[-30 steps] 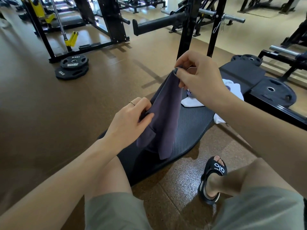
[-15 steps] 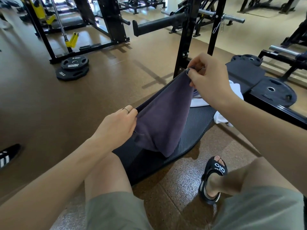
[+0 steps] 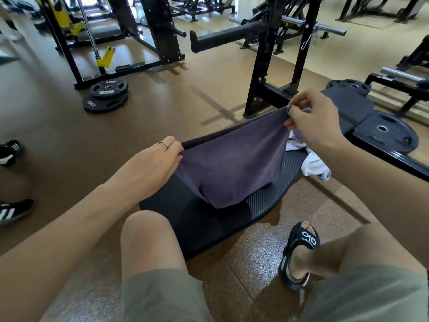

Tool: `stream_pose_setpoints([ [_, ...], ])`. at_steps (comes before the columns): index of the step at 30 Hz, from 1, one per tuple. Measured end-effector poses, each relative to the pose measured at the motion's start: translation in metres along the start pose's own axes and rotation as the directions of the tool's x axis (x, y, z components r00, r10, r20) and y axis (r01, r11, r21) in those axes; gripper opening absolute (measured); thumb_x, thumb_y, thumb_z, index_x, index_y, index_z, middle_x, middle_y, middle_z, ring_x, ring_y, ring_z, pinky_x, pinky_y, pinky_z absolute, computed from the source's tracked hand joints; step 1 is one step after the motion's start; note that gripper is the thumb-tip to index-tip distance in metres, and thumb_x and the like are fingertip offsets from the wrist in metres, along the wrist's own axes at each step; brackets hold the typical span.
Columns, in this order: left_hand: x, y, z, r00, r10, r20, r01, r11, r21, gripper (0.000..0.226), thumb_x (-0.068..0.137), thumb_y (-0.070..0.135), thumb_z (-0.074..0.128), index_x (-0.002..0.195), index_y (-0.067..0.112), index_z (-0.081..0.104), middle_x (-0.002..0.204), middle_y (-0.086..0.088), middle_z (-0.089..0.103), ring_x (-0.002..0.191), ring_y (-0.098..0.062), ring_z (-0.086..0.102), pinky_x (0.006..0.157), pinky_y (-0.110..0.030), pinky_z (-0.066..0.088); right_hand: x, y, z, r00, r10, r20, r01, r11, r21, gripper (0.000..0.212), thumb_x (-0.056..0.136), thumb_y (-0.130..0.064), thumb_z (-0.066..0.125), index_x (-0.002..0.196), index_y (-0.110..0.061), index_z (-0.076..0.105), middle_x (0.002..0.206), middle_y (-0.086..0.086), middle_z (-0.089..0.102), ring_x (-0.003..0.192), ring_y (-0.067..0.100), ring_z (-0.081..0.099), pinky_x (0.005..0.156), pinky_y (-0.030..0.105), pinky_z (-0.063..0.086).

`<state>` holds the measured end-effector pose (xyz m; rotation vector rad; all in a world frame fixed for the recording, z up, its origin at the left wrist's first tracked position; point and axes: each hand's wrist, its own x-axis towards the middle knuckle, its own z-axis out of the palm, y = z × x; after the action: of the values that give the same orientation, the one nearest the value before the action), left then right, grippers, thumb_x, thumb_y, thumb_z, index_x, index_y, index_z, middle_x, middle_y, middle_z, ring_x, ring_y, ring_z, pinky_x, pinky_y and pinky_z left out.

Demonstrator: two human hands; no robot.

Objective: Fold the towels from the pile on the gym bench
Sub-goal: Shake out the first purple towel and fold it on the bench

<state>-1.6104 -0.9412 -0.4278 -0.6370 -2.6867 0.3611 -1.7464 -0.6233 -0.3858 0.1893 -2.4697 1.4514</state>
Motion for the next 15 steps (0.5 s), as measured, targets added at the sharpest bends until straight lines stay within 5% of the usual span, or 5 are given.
stream_pose_setpoints([
  [4, 0.003, -0.009, -0.013, 0.980, -0.192, -0.050, 0.150, 0.883, -0.445, 0.021, 0.104, 0.026, 0.042, 0.104, 0.011, 0.057, 0.098, 0.006, 0.052, 0.081, -0.014, 0.053, 0.074, -0.027, 0.044, 0.002, 0.007, -0.004, 1.000, 0.013, 0.026, -0.012, 1.000, -0.016, 0.010, 0.099, -0.003, 0.052, 0.097, -0.011, 0.058, 0.086, 0.011, 0.067, 0.067, 0.018, 0.072, 0.071, 0.033, 0.062],
  [9, 0.011, -0.035, -0.027, 0.975, -0.159, -0.154, 0.072, 0.887, -0.456, 0.019, 0.102, 0.025, 0.049, 0.101, 0.008, 0.058, 0.100, 0.001, 0.053, 0.087, -0.014, 0.050, 0.079, -0.022, 0.038, 0.006, 0.006, -0.013, 0.995, -0.024, 0.095, 0.028, 0.999, -0.039, 0.017, 0.099, 0.002, 0.047, 0.101, -0.011, 0.058, 0.089, 0.016, 0.070, 0.067, 0.016, 0.075, 0.069, 0.027, 0.062],
  [15, 0.022, -0.046, -0.038, 0.936, -0.248, -0.251, 0.128, 0.902, -0.413, 0.009, 0.100, 0.012, 0.060, 0.100, 0.003, 0.063, 0.101, -0.009, 0.057, 0.090, -0.022, 0.054, 0.083, -0.034, 0.046, 0.010, -0.004, -0.013, 0.996, -0.043, 0.084, 0.043, 0.999, 0.001, 0.020, 0.098, 0.005, 0.041, 0.102, -0.009, 0.055, 0.078, 0.019, 0.070, 0.063, 0.022, 0.074, 0.066, 0.029, 0.062],
])
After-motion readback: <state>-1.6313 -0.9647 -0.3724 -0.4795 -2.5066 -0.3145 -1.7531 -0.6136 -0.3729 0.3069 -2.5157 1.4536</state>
